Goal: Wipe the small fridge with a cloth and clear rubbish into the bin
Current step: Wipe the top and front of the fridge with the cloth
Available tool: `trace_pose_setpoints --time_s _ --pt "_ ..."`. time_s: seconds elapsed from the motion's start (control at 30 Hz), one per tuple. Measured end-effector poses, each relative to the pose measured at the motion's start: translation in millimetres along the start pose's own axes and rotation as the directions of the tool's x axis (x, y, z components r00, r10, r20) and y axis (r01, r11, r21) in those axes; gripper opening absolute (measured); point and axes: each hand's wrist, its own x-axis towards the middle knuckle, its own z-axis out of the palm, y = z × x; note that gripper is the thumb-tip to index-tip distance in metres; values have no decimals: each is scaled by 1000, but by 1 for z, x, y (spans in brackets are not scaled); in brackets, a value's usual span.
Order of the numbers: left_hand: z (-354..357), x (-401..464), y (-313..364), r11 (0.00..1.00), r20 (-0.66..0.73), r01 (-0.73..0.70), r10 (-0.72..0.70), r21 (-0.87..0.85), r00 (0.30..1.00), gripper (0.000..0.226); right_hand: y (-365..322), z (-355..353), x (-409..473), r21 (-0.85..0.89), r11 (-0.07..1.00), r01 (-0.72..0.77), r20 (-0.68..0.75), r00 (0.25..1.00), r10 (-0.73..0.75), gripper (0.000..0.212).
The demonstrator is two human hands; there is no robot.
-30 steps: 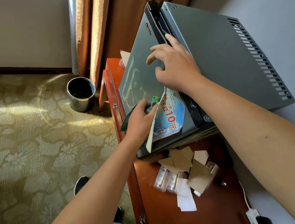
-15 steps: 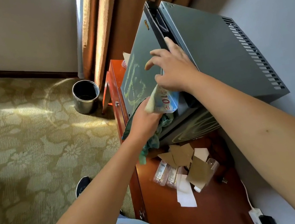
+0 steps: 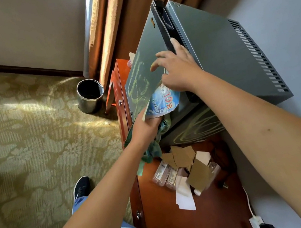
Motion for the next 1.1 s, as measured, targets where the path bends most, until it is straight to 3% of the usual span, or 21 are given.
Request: trace_pose_setpoints --time_s 0.1,0.23,0.4,0.53,0.73,0.97,1.1 --pt "-3 6 -14 999 5 37 -37 35 999 21 1 1 0 -28 1000 6 -3 1000 -6 52" --pt "-8 12 -46 945 -50 278 -273 171 961 35 2 3 0 -107 994 22 -1 1000 -22 40" --pt "-11 -3 -74 863 -67 427 -425 272 903 33 -1 1 -2 -271 961 51 36 998 -43 53" --pt "-8 12 -58 905 -75 387 -380 175 922 31 -4 6 1 -487 872 53 66 998 -24 64" --pt "-9 47 -20 956 -50 243 -238 164 970 29 -2 14 7 -585 810 33 56 998 0 78" --pt "-19 46 -53 895 -75 366 -358 256 930 28 -13 26 10 -699 714 -32 38 996 82 79" --pt "-21 53 -39 915 -24 332 -336 227 942 32 -28 34 13 -739 666 -98 9 988 155 78"
